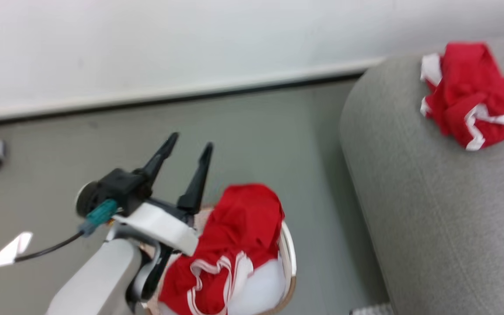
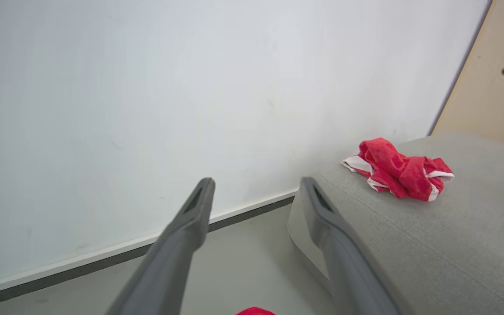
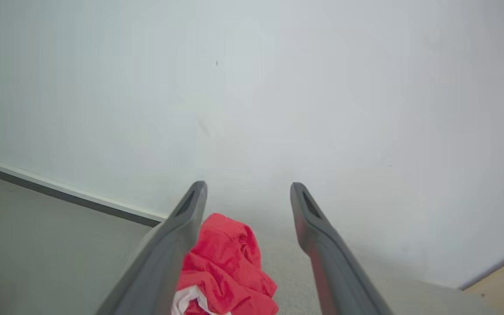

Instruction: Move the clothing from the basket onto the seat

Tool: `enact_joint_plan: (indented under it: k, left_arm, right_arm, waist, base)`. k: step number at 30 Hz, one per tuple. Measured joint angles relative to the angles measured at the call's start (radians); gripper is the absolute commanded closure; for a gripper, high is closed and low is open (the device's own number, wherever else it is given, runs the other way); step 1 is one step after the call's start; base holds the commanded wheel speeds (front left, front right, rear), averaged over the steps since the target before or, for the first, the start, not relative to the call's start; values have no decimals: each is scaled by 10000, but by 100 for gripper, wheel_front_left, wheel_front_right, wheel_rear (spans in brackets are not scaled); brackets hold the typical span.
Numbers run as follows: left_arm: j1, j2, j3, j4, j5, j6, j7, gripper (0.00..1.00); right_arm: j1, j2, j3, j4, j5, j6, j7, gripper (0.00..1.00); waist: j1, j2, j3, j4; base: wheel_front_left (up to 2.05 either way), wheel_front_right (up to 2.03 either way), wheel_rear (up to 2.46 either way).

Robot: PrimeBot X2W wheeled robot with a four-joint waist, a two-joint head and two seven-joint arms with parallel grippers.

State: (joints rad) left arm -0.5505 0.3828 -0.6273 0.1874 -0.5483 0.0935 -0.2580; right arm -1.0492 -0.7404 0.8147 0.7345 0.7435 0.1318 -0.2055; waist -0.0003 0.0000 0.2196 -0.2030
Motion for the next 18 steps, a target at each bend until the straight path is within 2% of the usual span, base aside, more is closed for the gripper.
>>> enact_joint_plan:
  k: [5, 9, 13, 18]
  left_arm:
    - [693, 67, 780, -249, -153, 410, -48, 0]
    - [1483, 17, 1768, -660, 134, 863, -59, 0]
    - [2431, -337, 2719, -905, 527, 1014, -59, 0]
    - [3512, -876, 3797, -1016, 1066, 865, -59, 0]
  right_arm:
    - [774, -79, -499, -932, 345, 0, -449, 0]
    - [1879, 424, -2255, -2171, -102, 0, -571, 0]
    - [4210, 1538, -4291, -3522, -1317, 0, -569, 0]
    - [6735, 2932, -5708, -5018, -2809, 0, -571, 0]
  waist:
    - [-2, 0, -912, 229]
    - [-1, 0, -1279, 596]
    - [-1, 1, -1501, 921]
    - [0, 0, -1657, 1166]
  base:
    - [0, 0, 0]
    - [0, 0, 0]
    - [0, 0, 0]
    - [0, 0, 0]
